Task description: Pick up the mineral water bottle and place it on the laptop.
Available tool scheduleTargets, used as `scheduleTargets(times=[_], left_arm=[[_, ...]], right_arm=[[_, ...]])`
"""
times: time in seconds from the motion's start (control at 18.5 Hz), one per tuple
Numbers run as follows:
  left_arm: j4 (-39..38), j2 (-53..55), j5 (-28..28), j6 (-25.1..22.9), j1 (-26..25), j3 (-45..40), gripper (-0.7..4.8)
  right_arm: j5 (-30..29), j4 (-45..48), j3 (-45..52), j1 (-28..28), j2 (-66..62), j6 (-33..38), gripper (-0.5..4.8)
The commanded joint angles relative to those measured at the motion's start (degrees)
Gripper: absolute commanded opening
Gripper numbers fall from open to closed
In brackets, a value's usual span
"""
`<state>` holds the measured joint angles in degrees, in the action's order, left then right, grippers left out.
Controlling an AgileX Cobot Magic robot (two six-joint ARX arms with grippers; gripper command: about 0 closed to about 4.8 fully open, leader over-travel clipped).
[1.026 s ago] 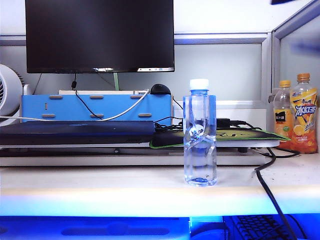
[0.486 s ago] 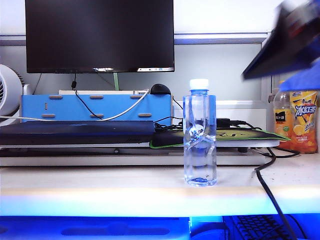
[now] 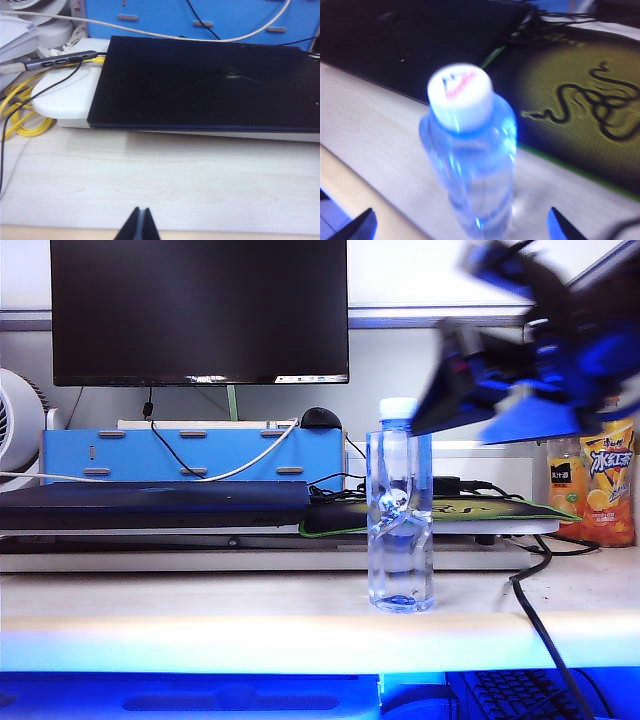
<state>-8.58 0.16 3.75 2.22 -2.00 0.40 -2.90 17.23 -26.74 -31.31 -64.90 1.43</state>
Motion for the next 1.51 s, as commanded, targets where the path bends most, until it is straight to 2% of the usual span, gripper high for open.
scheduleTargets(times=[0.05,0.76,1.13,1.24,1.3,1.35,1.4,1.51], left_arm=[[-0.11,-0.11,0.13,-0.09,-0.02,0.00,-0.02],[-0.09,-0.11,0.13,-0.09,-0.02,0.00,-0.02],[-0.11,-0.11,0.13,-0.09,-0.02,0.00,-0.02],[-0.11,-0.11,0.13,-0.07,-0.02,0.00,-0.02],[-0.11,-0.11,0.15,-0.07,-0.02,0.00,-0.02],[-0.11,-0.11,0.11,-0.09,-0.02,0.00,-0.02],[-0.11,-0.11,0.13,-0.07,-0.02,0.00,-0.02],[-0.11,-0.11,0.13,-0.07,-0.02,0.00,-0.02]], right_arm=[[-2.38,0.85,-4.11,-0.04,-5.31,-0.61,4.79],[-3.23,2.78,-12.63,-0.04,-22.56,-0.61,4.79],[-1.55,2.08,-15.19,-0.04,-24.61,-0.63,4.79],[-1.97,2.12,-15.19,-0.11,-24.61,-0.63,2.82],[-1.95,2.27,-15.19,-0.09,-24.48,-0.63,1.22],[-1.92,2.45,-15.19,-0.09,-24.37,-0.63,0.52],[-1.95,3.19,-15.19,-0.11,-24.35,-0.63,0.35],[-1.99,4.39,-15.32,-0.09,-23.82,-0.61,0.35]])
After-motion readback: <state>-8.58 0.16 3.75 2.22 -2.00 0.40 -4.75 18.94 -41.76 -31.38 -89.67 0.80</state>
